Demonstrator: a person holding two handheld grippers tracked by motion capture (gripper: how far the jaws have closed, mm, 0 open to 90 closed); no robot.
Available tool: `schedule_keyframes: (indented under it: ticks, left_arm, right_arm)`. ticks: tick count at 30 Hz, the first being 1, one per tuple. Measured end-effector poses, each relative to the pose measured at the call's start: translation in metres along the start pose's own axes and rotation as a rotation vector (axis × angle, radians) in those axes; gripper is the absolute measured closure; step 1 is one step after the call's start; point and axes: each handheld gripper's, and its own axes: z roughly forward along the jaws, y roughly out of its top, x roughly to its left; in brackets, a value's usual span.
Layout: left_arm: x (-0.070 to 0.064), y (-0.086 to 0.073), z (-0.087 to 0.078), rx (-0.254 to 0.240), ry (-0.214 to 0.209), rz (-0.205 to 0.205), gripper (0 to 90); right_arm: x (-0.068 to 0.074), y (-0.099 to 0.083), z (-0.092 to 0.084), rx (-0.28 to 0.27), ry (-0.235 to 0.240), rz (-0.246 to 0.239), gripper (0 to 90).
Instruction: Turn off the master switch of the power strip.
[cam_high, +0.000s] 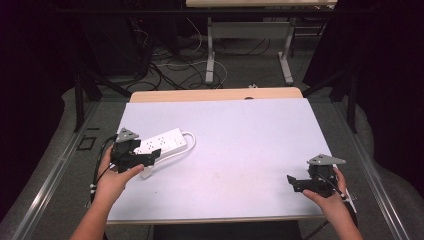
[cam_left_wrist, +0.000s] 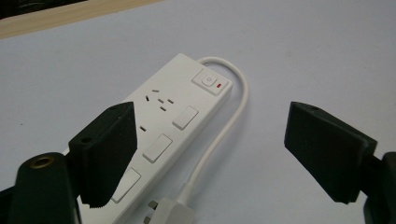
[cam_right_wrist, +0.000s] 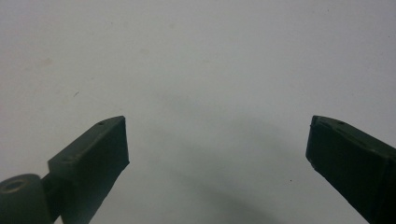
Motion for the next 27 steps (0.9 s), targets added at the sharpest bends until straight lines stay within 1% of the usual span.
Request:
schedule_keyframes:
  ticks: [1, 2, 4, 6, 10, 11, 13, 14, 16, 18, 19, 22, 23, 24, 25, 26, 27]
  left_arm:
    - [0.0, 0.001, 0.0, 0.003, -0.001, -0.002, 17.2]
    - [0.001, 0.003, 0.001, 0.002, 0.001, 0.006, 17.1]
    - [0.001, 0.005, 0.002, 0.004, 0.002, -0.008, 17.2]
    - [0.001, 0.01, 0.004, 0.005, 0.004, -0.002, 17.3]
    - [0.0, 0.013, 0.006, 0.005, 0.0, -0.003, 17.5]
    - [0.0, 0.015, 0.007, 0.015, -0.004, -0.002, 17.5]
    - [-0.001, 0.016, 0.01, 0.001, 0.002, -0.003, 17.8]
    - [-0.001, 0.017, 0.01, 0.014, -0.007, 0.001, 17.9]
    - [-0.002, 0.019, 0.013, -0.005, -0.002, -0.001, 18.9]
    - [-0.002, 0.021, 0.014, 0.012, -0.007, 0.008, 19.2]
    - [-0.003, 0.022, 0.016, 0.01, -0.011, 0.003, 19.2]
    - [-0.003, 0.024, 0.019, 0.01, -0.016, 0.003, 20.0]
    - [-0.004, 0.025, 0.021, 0.0, -0.018, -0.009, 20.9]
    - [-0.004, 0.026, 0.02, 0.013, -0.022, -0.003, 20.9]
    - [-0.004, 0.026, 0.022, -0.002, -0.018, 0.001, 21.6]
    - [-0.004, 0.027, 0.022, 0.003, -0.029, -0.007, 22.8]
    - [-0.004, 0.028, 0.023, 0.005, -0.035, -0.006, 23.7]
  right_arm:
    - [0.0, 0.0, 0.0, 0.0, -0.002, 0.001, 5.5]
    - [0.0, 0.0, 0.0, -0.004, 0.006, 0.0, 5.6]
    - [0.0, 0.0, -0.001, -0.005, 0.005, 0.003, 5.6]
    - [0.0, 0.0, 0.0, -0.005, 0.005, 0.0, 5.6]
    - [0.0, 0.0, 0.0, -0.002, 0.002, 0.004, 5.6]
    - [0.0, 0.0, 0.0, -0.002, 0.002, 0.004, 5.6]
    - [0.0, 0.0, 0.001, -0.001, 0.002, 0.007, 5.6]
    - [0.001, 0.0, 0.0, 0.001, 0.003, 0.012, 5.6]
    - [0.0, 0.0, 0.0, -0.001, 0.005, 0.008, 5.6]
    - [0.001, 0.0, 0.0, 0.001, 0.005, 0.011, 5.6]
    - [0.001, 0.0, 0.0, 0.001, 0.005, 0.011, 5.6]
    - [0.002, 0.0, 0.001, 0.005, 0.007, 0.008, 5.5]
    - [0.002, 0.0, 0.001, 0.007, 0.007, 0.009, 5.5]
    - [0.002, 0.0, 0.001, 0.007, 0.007, 0.009, 5.5]
    - [0.002, 0.0, 0.002, 0.007, 0.007, 0.01, 5.5]
    - [0.002, 0.0, 0.002, 0.008, 0.006, 0.008, 5.5]
    - [0.002, 0.0, 0.002, 0.006, 0.006, 0.008, 5.5]
